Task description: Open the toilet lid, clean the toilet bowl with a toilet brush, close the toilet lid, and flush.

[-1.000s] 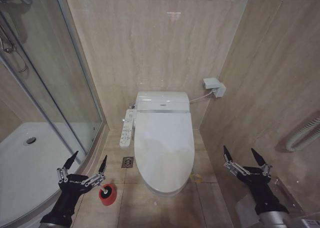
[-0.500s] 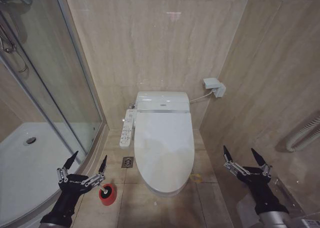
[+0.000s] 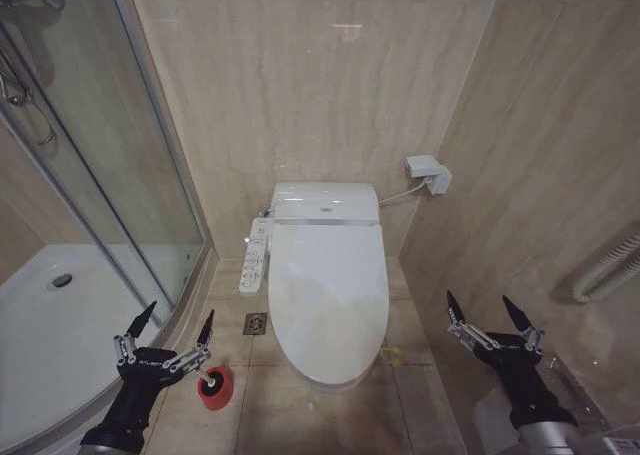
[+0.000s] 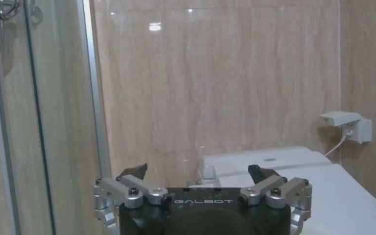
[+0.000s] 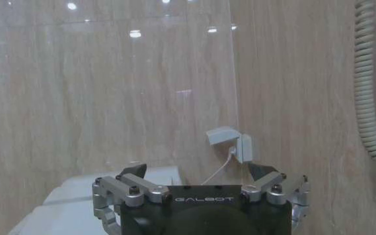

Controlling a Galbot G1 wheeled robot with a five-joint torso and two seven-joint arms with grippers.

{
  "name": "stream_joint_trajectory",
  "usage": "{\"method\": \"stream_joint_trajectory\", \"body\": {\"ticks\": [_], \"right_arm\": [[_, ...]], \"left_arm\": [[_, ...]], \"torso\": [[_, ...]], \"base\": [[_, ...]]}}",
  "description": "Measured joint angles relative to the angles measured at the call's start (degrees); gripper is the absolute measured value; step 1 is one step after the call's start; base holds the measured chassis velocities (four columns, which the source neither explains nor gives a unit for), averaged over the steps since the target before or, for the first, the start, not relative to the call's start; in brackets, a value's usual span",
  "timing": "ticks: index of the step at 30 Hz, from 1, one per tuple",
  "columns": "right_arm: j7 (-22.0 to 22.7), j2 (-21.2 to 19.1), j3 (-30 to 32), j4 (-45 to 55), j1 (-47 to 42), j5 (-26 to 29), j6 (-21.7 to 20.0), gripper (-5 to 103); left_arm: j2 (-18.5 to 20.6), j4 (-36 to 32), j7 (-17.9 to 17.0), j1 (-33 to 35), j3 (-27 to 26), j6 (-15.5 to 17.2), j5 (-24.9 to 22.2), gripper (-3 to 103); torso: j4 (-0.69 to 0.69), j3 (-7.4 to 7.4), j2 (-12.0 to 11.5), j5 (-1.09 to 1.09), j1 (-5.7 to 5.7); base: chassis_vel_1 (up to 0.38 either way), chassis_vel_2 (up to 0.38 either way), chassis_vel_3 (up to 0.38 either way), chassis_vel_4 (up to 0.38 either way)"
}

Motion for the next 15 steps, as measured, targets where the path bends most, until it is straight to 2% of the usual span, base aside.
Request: {"method": "stream_joint_trajectory", "body": {"ticks": [1, 3, 4, 6, 7, 10, 11, 15], "right_arm": [[0.00, 0.00, 0.00, 0.00, 0.00, 0.00, 0.00, 100], [0.00, 0.00, 0.00, 0.00, 0.00, 0.00, 0.00, 100], [0.00, 0.00, 0.00, 0.00, 0.00, 0.00, 0.00, 100], [0.00, 0.00, 0.00, 0.00, 0.00, 0.00, 0.00, 100], [0.00, 0.00, 0.00, 0.00, 0.00, 0.00, 0.00, 100], [0.00, 0.00, 0.00, 0.00, 0.00, 0.00, 0.00, 100], [0.00, 0.00, 0.00, 0.00, 0.00, 0.00, 0.00, 100], [0.00, 0.00, 0.00, 0.00, 0.00, 0.00, 0.00, 100]], "left_arm": [[-0.11, 0.09, -0.10, -0.37, 0.23, 0.61, -0.05, 100], [-0.77, 0.68, -0.78, -2.43, 1.48, 3.84, -0.45, 100], [-0.77, 0.68, -0.78, -2.43, 1.48, 3.84, -0.45, 100], [-1.70, 1.57, -1.76, -5.40, 3.33, 8.52, -1.10, 100], [-1.70, 1.57, -1.76, -5.40, 3.33, 8.52, -1.10, 100], [-3.11, 2.83, -3.17, -9.75, 6.03, 15.45, -2.05, 100], [-3.68, 3.76, -2.98, -11.22, 7.04, 16.63, -2.19, 100], [-4.46, 5.74, -1.38, -12.97, 8.39, 17.14, -1.65, 100]], "torso": [[0.01, 0.00, 0.00, 0.01, 0.00], [0.00, 0.00, 0.00, 0.00, 0.00], [0.00, 0.00, 0.00, 0.00, 0.00], [-0.01, 0.00, 0.00, 0.00, 0.00], [-0.01, 0.00, 0.00, 0.00, 0.00], [0.00, 0.00, 0.00, 0.00, 0.00], [0.00, 0.00, 0.00, 0.02, 0.00], [-0.03, 0.00, 0.00, -0.01, 0.01]], "base": [[0.000, 0.000, 0.000, 0.000], [0.000, 0.000, 0.000, 0.000], [0.000, 0.000, 0.000, 0.000], [0.000, 0.000, 0.000, 0.000], [0.000, 0.000, 0.000, 0.000], [0.000, 0.000, 0.000, 0.000], [0.000, 0.000, 0.000, 0.000], [0.000, 0.000, 0.000, 0.000]]}}
